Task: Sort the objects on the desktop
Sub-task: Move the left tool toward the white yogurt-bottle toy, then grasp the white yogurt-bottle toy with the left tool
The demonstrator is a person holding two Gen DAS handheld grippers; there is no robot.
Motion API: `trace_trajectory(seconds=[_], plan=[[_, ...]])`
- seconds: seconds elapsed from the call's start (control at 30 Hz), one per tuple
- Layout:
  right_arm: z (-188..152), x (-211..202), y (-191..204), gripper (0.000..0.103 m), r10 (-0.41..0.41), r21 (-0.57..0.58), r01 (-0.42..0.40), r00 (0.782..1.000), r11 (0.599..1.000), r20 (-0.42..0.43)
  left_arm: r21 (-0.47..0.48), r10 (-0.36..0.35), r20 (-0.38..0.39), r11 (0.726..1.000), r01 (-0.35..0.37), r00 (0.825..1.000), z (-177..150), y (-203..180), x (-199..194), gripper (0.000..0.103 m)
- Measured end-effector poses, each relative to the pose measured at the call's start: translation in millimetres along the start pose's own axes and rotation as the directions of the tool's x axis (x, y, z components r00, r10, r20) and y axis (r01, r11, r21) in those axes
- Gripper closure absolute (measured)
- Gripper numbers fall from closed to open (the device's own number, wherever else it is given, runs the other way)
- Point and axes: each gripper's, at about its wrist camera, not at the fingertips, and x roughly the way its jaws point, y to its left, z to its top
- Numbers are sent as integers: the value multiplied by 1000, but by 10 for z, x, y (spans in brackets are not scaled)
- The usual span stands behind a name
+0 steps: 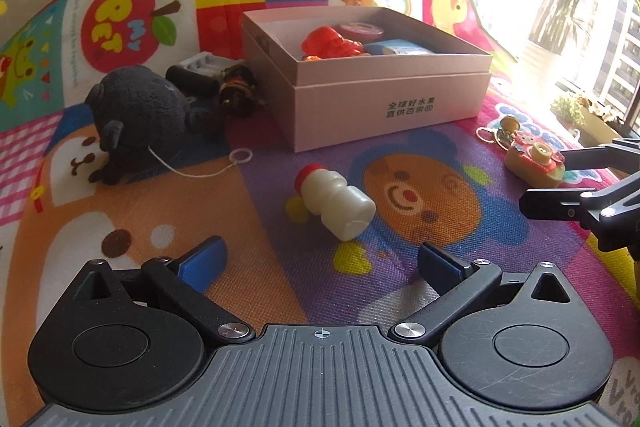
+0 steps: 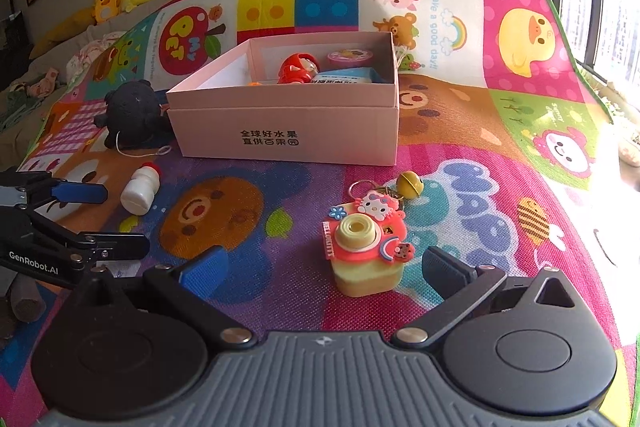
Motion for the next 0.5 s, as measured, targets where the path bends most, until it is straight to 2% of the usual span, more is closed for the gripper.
trace_trajectory(seconds=[0.07, 0.13, 0.2, 0.3, 0.5], plan=[[-5, -12, 58, 0, 102, -40, -103, 995, 994, -16, 5, -4, -3, 1000, 4, 1000, -3, 0, 4, 0], [-25, -56, 139, 0, 205, -90, -206, 979, 974, -24, 6, -7, 0, 1000, 7, 1000, -13, 1, -3, 0], [-60, -112, 245, 0, 253, -157, -253, 967, 955, -19, -5, -17, 8, 1000, 17, 1000, -19, 20, -12, 0], [-87, -151, 337, 0, 249, -205, -246, 968, 947, -9, -32, -39, 24, 999, 39, 999, -21, 69, -29, 0], [-39, -68, 234, 0, 209, -119, -211, 978, 970, -31, -69, -46, 45, 996, 49, 998, 30, 82, -28, 0]])
